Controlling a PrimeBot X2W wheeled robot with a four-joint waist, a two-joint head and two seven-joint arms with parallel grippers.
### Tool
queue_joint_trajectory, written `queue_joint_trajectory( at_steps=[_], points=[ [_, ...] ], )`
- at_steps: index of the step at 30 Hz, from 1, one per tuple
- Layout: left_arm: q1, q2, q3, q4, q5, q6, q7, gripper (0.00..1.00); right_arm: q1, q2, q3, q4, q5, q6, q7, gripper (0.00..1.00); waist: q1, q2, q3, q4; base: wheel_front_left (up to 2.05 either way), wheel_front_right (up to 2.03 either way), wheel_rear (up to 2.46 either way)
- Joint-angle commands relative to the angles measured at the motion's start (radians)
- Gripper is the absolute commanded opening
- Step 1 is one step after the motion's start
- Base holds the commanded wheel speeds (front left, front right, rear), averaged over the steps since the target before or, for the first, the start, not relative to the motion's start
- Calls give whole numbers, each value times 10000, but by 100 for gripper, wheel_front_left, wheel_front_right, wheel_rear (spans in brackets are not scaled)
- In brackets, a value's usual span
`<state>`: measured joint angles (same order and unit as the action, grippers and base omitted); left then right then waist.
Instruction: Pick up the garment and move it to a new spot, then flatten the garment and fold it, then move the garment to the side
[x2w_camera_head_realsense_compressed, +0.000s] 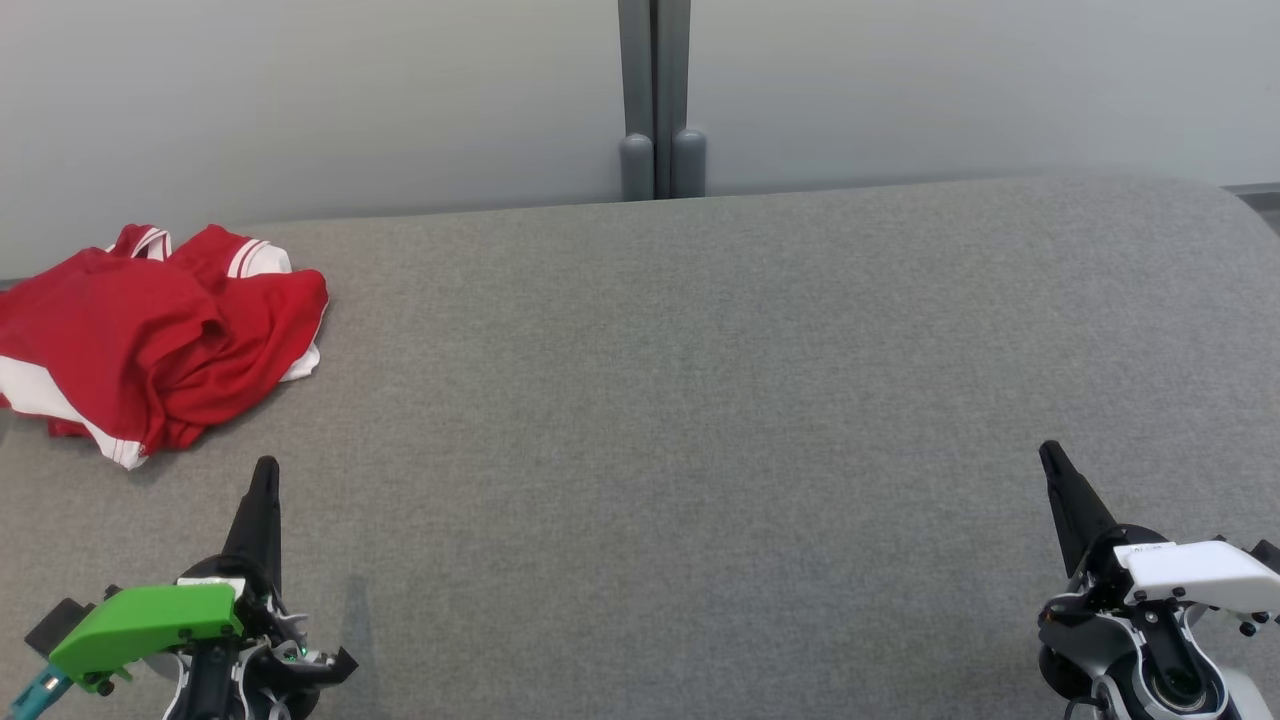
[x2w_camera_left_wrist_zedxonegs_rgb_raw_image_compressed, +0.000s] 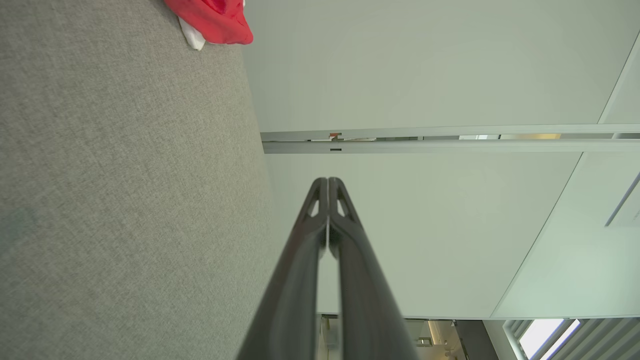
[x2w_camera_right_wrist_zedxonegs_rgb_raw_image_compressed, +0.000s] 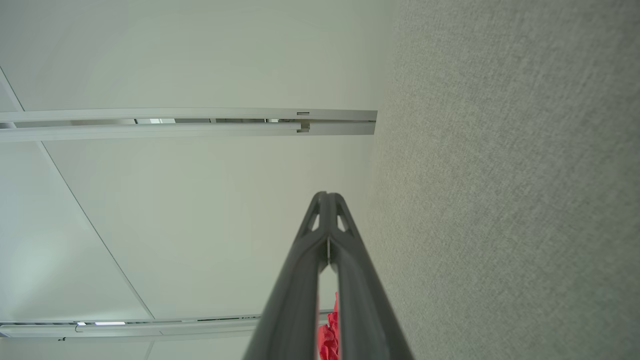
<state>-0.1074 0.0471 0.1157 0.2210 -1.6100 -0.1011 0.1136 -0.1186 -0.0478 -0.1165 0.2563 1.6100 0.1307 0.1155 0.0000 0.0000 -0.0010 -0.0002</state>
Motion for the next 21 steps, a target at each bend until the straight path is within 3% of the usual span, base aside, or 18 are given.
queue_joint_trajectory(
  at_steps=[1,21],
  points=[
    [-103,65,13,-36,-36,-37,39,0,-70,-50,-17,-35,11,0,33,0,0,0,0,0,0,0,0],
    [-103,65,13,-36,-36,-37,39,0,-70,-51,-17,-35,11,0,33,0,0,0,0,0,0,0,0]
  ],
)
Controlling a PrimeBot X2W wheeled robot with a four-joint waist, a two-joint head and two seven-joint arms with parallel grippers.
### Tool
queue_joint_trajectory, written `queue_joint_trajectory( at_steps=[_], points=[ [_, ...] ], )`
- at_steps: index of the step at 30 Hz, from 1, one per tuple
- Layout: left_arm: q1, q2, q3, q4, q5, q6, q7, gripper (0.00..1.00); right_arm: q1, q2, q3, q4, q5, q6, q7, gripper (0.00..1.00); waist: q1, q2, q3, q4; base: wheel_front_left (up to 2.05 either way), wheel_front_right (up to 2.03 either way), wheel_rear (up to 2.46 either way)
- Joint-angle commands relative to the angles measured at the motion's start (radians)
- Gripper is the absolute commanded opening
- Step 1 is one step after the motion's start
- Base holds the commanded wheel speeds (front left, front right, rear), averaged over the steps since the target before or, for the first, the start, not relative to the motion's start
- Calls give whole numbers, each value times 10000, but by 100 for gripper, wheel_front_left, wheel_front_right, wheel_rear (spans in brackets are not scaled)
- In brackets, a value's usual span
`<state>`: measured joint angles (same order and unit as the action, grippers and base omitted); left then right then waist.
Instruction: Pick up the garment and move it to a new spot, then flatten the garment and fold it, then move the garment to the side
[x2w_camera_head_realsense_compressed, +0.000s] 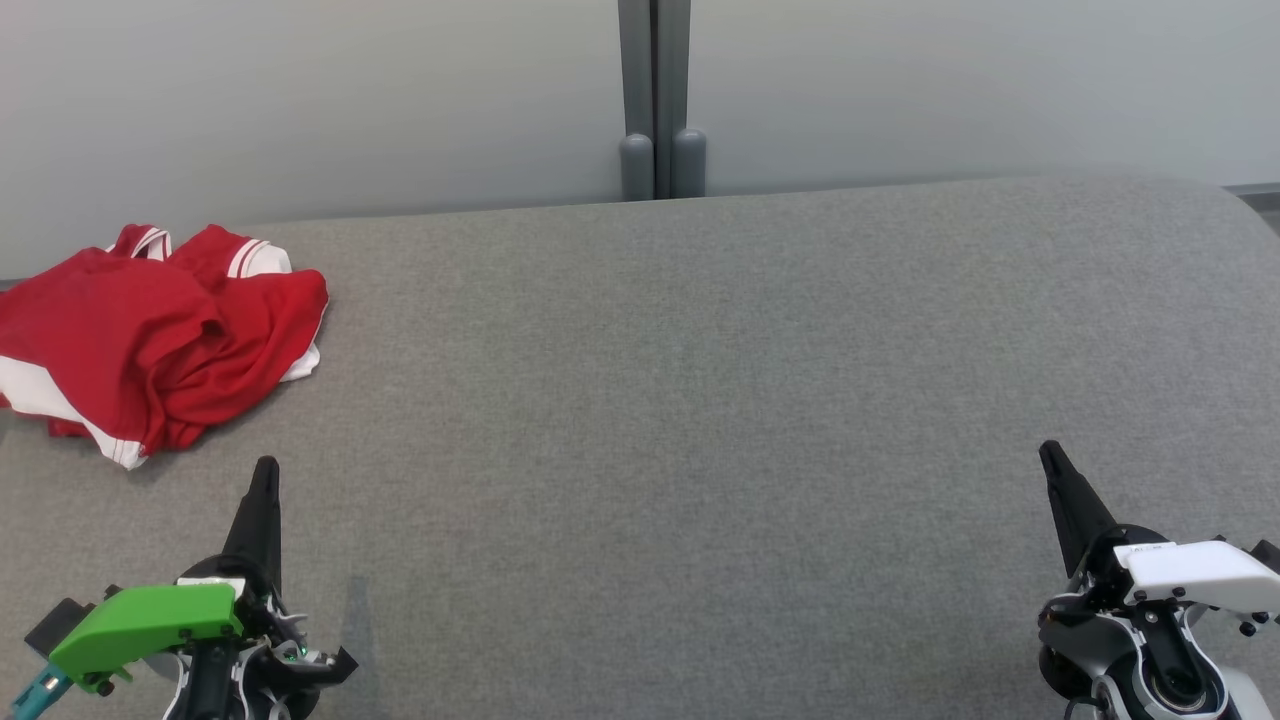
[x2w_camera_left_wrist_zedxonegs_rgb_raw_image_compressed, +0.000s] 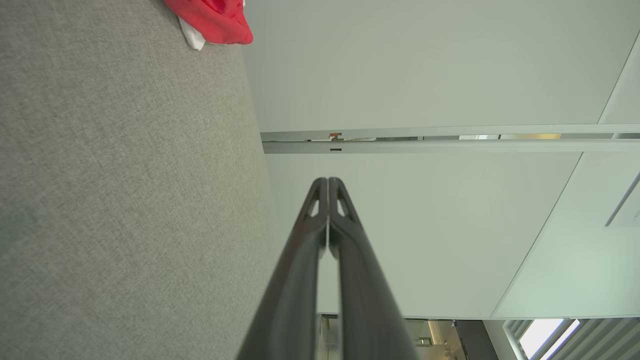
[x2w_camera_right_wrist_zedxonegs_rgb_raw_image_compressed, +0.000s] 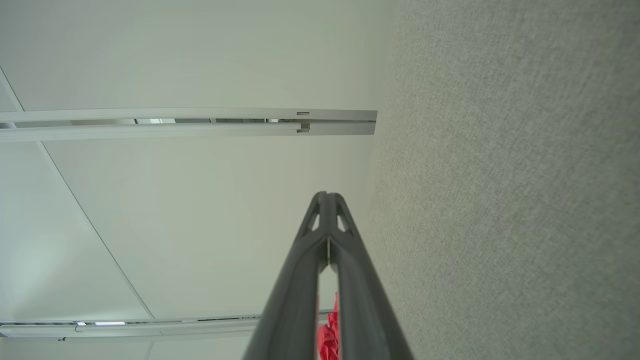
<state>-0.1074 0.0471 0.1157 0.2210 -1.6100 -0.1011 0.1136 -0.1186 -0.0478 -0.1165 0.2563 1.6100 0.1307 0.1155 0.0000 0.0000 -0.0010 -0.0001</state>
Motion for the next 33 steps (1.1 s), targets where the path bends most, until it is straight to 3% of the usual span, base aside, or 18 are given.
queue_joint_trajectory(
  at_steps=[1,3,4,20,33],
  points=[
    [-103,65,13,-36,-36,-37,39,0,-70,-51,-17,-35,11,0,33,0,0,0,0,0,0,0,0],
    [-103,65,13,-36,-36,-37,39,0,-70,-51,-17,-35,11,0,33,0,0,0,0,0,0,0,0],
    [0,0,0,0,0,0,0,100,0,0,0,0,0,0,0,100,0,0,0,0,0,0,0],
    [442,-53,-570,179,342,-46,-575,100,437,86,442,255,-385,-3,-575,100,0,0,-5,3,0,0,0],
    [523,-33,-856,-244,1524,-94,-1143,100,488,59,329,-75,-2243,-2,-1147,100,0,0,-33,4,0,0,0]
  ],
)
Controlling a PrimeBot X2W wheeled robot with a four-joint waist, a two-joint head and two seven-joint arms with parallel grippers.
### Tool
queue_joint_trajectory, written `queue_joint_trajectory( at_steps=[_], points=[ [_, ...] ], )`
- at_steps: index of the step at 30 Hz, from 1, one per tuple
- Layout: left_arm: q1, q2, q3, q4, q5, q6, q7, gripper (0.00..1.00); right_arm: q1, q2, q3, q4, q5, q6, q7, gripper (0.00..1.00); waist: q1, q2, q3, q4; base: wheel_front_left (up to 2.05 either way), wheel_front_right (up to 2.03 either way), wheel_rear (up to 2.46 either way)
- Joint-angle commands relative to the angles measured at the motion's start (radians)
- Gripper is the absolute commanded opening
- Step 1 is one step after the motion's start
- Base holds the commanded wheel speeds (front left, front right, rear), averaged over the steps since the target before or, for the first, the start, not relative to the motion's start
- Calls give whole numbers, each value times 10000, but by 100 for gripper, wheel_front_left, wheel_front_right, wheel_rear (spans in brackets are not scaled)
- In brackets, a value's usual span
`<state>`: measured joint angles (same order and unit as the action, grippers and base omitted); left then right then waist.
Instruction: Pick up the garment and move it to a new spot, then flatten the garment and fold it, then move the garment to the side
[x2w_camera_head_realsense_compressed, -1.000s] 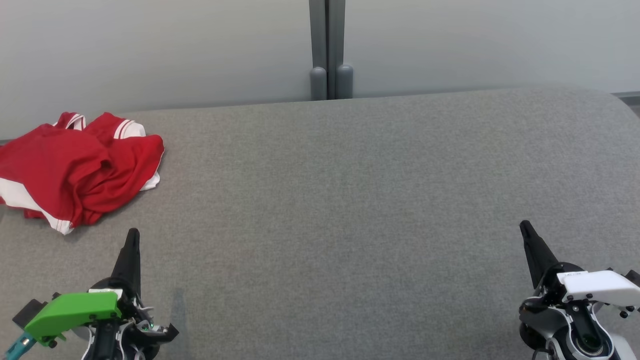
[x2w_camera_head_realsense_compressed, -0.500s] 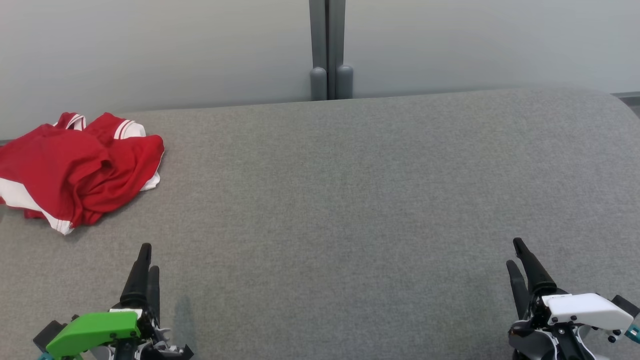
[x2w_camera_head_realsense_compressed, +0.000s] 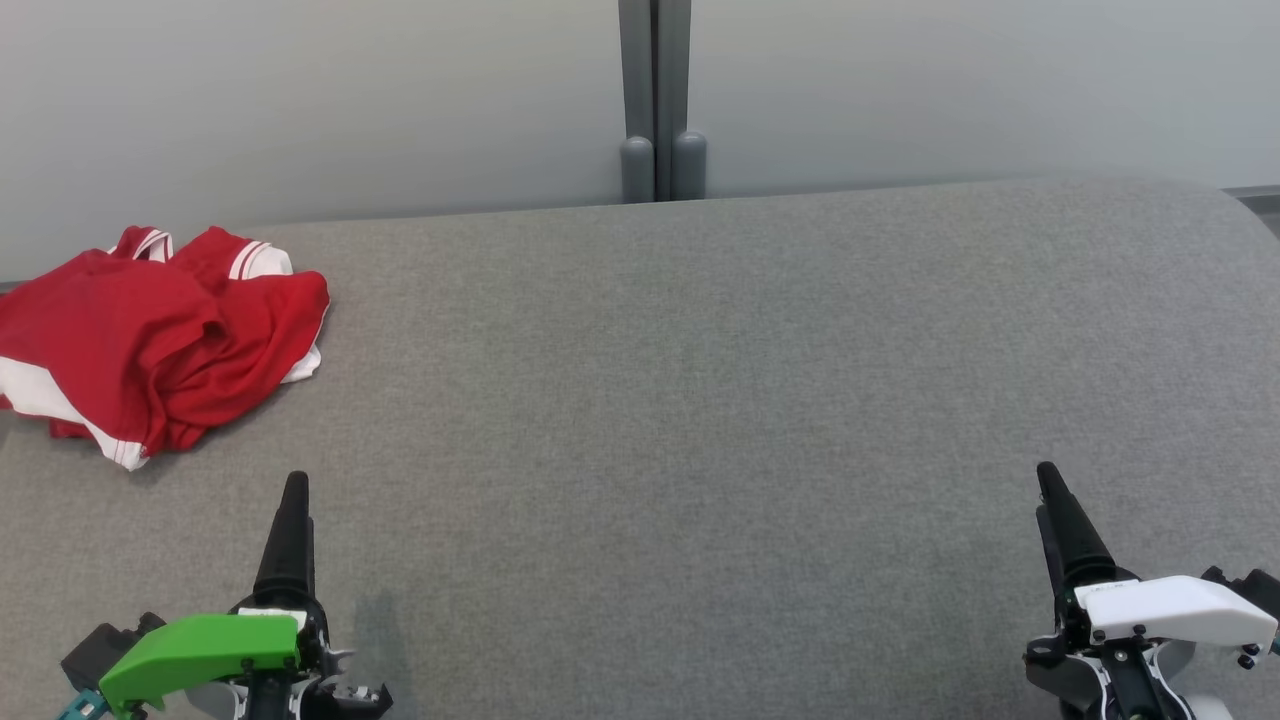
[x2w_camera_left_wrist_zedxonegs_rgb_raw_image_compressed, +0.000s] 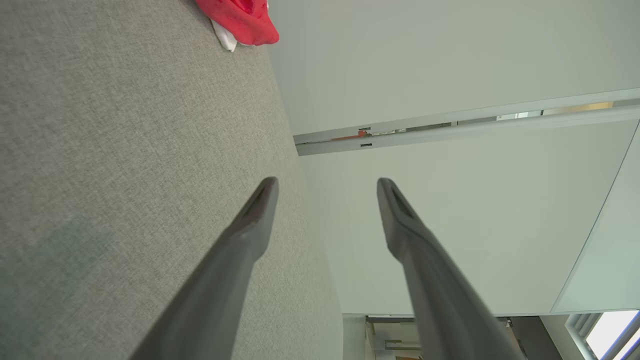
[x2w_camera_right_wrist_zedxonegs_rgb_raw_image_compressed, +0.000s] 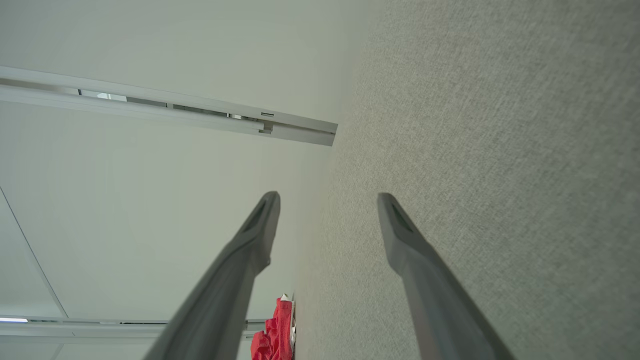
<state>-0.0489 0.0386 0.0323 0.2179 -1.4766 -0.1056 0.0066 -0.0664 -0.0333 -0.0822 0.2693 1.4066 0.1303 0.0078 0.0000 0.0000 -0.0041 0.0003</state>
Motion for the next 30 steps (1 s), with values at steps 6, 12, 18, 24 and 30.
queue_joint_trajectory(
  at_steps=[6,12,18,24,30],
  points=[
    [-52,60,-171,-445,1190,-73,-309,100,8,-98,-49,-520,-1507,2,-305,100,0,0,-24,4,0,0,0],
    [-14,68,-325,-627,2278,-94,-529,100,65,-105,24,-899,-2879,2,-530,100,0,0,-35,15,0,0,0],
    [50,76,-461,-743,3348,-76,-736,100,164,-114,164,-1209,-4096,2,-736,100,0,0,-33,23,0,0,0],
    [95,84,-611,-782,4482,-26,-937,100,229,-122,255,-1299,-5107,3,-941,100,0,0,-27,25,0,0,0],
    [181,91,-777,-756,5693,58,-1123,100,271,-130,389,-1301,-6028,3,-1128,100,0,0,-22,26,0,0,0]
  ],
)
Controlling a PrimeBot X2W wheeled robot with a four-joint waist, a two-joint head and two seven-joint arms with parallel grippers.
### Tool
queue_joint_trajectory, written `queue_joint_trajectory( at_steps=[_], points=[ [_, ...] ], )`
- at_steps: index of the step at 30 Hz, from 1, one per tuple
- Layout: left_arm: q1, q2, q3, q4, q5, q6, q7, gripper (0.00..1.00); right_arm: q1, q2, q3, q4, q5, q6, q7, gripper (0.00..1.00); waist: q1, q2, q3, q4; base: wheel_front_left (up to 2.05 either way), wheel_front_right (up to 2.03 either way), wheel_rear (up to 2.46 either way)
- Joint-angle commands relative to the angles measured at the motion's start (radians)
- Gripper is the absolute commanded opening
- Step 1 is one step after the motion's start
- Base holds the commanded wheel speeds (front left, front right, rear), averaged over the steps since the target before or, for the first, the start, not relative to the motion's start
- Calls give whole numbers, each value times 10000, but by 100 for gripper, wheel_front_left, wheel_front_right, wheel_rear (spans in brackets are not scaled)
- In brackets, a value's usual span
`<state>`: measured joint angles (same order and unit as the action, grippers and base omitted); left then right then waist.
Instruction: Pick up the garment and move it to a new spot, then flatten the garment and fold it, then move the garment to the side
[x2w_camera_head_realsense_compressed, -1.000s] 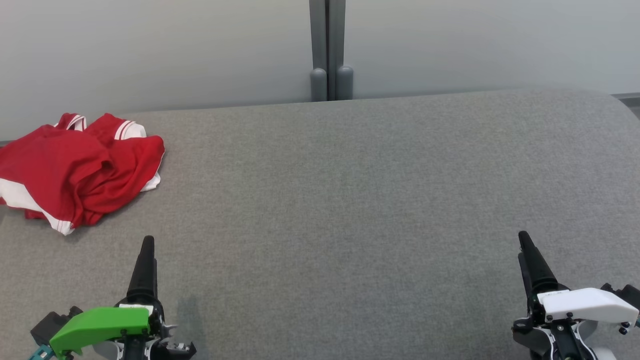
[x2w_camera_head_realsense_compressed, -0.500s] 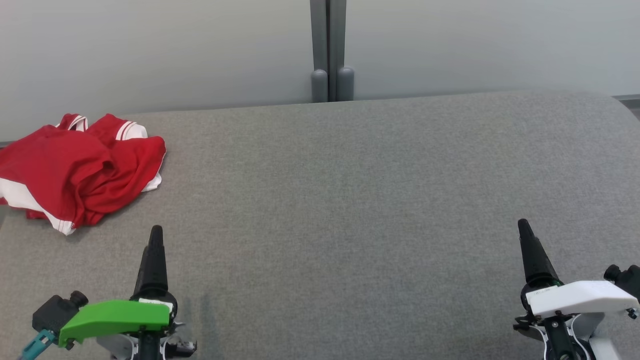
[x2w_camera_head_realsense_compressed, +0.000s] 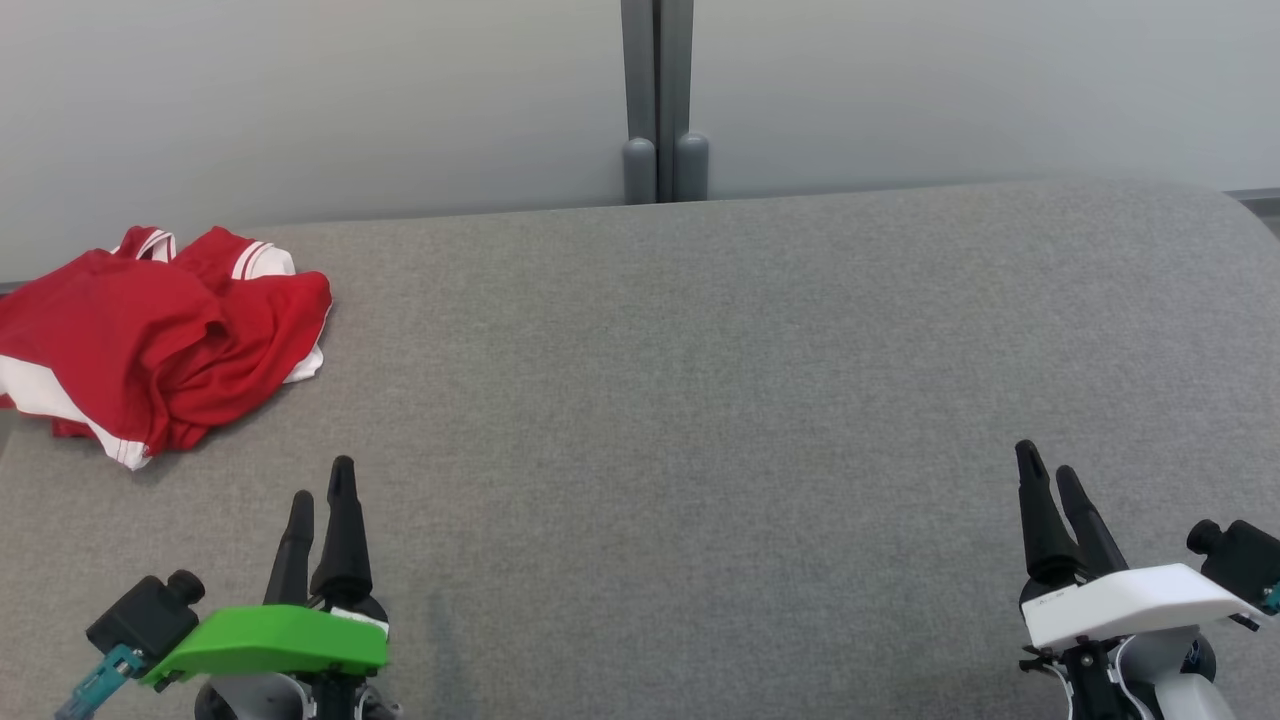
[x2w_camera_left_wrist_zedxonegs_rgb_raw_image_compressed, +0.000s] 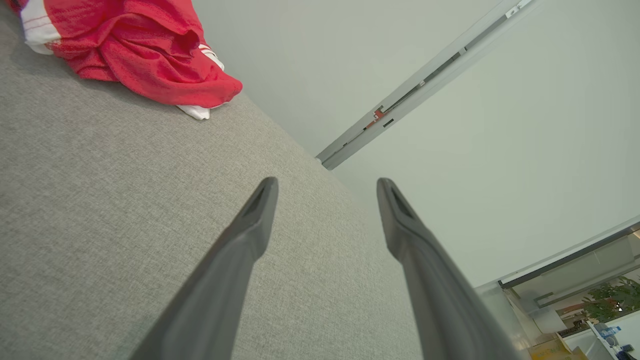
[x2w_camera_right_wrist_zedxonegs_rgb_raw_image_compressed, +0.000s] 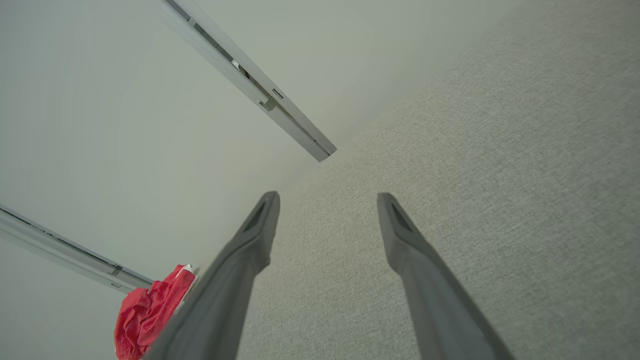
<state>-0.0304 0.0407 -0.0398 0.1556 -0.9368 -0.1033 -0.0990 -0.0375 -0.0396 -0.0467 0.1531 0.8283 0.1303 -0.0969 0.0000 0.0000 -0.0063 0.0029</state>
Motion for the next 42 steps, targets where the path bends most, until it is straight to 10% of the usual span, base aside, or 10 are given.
queue_joint_trajectory(
  at_steps=[1,42],
  points=[
    [7,69,-97,-121,485,32,-98,100,-13,-68,60,-139,-393,3,-109,100,0,0,1,1,0,0,0],
    [488,110,-568,766,4893,114,-1114,100,157,-107,376,71,-5506,4,-1138,100,0,0,7,24,0,0,0]
  ],
)
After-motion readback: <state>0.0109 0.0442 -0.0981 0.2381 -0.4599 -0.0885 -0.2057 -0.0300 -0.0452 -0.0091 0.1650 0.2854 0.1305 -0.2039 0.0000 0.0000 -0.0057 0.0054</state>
